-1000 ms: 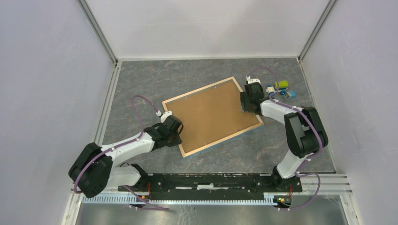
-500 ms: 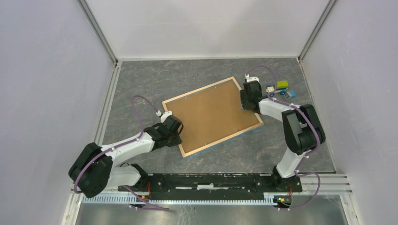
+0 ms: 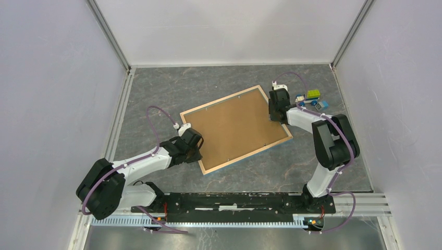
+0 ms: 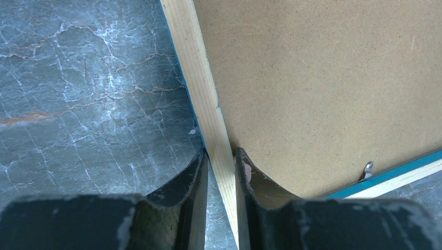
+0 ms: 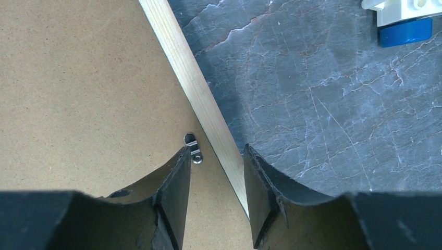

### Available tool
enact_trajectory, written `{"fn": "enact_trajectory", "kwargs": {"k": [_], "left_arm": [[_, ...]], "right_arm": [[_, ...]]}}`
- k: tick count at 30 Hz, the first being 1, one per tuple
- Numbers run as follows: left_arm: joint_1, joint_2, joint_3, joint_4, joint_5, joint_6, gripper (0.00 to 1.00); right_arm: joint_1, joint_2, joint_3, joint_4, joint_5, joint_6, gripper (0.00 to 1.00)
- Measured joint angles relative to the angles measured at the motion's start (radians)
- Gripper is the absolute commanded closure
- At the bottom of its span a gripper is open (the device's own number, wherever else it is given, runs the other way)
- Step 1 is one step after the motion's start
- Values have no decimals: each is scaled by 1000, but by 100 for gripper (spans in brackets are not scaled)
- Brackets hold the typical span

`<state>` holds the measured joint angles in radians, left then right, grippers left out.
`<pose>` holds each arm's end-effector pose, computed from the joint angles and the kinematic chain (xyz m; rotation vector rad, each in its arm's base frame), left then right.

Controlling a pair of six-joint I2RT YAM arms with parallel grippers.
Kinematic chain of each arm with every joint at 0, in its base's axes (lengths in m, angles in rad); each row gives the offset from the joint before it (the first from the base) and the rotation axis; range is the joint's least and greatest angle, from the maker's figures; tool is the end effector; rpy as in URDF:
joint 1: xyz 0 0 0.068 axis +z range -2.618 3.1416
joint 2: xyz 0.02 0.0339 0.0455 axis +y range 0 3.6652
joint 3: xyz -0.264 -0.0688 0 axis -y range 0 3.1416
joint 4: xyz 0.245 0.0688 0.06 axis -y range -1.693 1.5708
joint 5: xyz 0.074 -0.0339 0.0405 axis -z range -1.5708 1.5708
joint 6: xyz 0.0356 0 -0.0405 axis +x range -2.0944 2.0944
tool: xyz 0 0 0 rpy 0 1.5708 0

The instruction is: Put the photo into the frame

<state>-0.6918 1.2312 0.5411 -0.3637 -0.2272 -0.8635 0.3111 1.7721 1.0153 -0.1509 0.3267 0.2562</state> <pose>0.1691 -0.1296 0.1582 -0.3016 2.5884 -0.2715 0.3447 0.0988 0.1627 0.0707 2.4179 -0.1495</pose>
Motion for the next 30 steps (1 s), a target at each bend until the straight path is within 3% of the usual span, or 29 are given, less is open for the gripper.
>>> {"fn": "enact_trajectory", "kwargs": {"k": [10,18,25,30], "left_arm": [[0,0,0,0,0,0,98],[0,0,0,0,0,0,98],[0,0,0,0,0,0,98],[0,0,0,0,0,0,98]], "right_arm": [[-4,14,16,-7,12,8,61],[-5,23,32,-28,13,19,58],[-5,23,32,-29,12,31,66],[-6,24,32,-29,11,32,61]]}}
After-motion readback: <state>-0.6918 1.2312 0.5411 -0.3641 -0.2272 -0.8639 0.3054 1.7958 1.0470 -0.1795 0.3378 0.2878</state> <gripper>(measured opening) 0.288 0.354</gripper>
